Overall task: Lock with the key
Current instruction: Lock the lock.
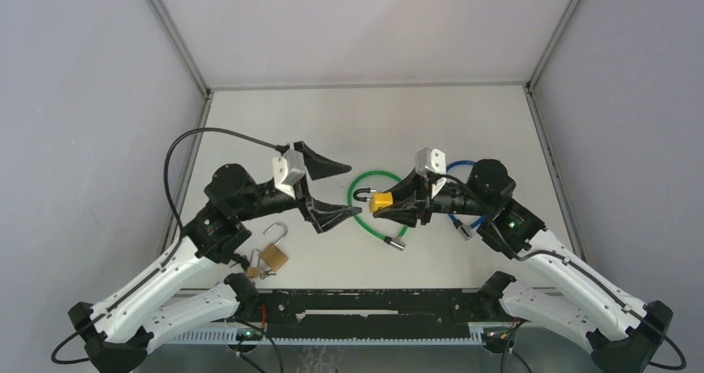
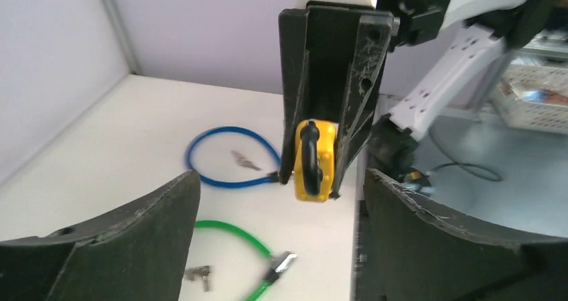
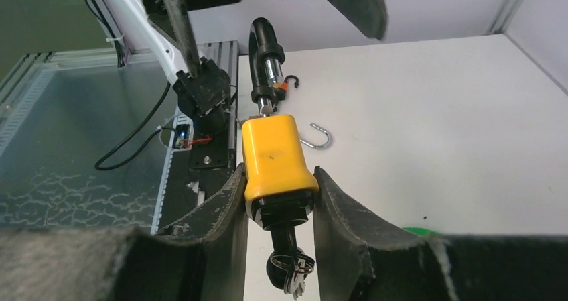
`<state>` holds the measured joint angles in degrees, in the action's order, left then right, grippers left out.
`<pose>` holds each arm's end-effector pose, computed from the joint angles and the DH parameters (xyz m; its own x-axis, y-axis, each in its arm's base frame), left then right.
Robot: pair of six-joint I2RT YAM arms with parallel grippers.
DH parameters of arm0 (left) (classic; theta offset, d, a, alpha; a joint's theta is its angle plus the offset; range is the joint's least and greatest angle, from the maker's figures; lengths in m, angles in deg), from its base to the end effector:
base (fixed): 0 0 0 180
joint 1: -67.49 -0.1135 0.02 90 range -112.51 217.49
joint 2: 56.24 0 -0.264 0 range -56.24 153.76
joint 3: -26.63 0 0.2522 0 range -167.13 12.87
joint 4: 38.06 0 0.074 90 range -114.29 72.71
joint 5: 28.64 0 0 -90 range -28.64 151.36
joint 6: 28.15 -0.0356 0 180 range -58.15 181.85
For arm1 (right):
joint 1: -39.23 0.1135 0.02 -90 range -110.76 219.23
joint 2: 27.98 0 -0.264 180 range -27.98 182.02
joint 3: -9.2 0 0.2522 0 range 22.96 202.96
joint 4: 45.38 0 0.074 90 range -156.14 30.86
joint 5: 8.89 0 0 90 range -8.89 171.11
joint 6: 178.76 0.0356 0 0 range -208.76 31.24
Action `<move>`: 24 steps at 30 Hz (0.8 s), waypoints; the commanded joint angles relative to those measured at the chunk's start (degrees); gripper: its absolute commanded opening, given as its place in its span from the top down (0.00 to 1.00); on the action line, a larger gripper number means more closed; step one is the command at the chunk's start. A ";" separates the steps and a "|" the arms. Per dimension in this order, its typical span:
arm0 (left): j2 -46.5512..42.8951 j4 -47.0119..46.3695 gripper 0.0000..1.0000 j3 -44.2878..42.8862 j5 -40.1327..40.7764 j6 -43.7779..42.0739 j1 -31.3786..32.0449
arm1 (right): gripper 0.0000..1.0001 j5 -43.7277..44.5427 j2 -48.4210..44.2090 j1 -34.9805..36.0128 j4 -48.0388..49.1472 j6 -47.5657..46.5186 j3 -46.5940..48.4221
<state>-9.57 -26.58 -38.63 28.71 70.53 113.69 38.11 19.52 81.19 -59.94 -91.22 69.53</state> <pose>0.1115 -0.1440 0.3988 -0.0629 -0.1179 -0.9910 0.9800 0.1806 -0.0837 0.1232 0.1434 0.3611 0.0203 -0.0239 -0.9995 -0.9959 0.0871 -0.0223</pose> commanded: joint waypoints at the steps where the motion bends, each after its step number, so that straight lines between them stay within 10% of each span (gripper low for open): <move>1: -3.54 4.81 0.06 -3.78 4.31 -25.29 -0.24 | 1.00 0.60 -1.83 -2.54 2.87 6.18 1.25; 7: -10.26 23.58 0.12 -2.95 -0.22 -79.97 2.30 | 1.00 3.24 -0.45 -2.80 3.96 17.19 1.56; 12: -12.02 12.18 0.17 8.21 -0.75 -129.34 4.08 | 1.00 7.93 1.12 -0.91 2.50 20.82 3.68; 24: -4.65 -0.51 0.29 12.31 -1.53 -148.02 4.00 | 1.00 9.23 2.86 4.51 5.07 21.12 4.55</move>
<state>-14.73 -19.45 -25.98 27.82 -53.79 117.69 46.63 23.13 84.62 -60.20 -71.62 70.38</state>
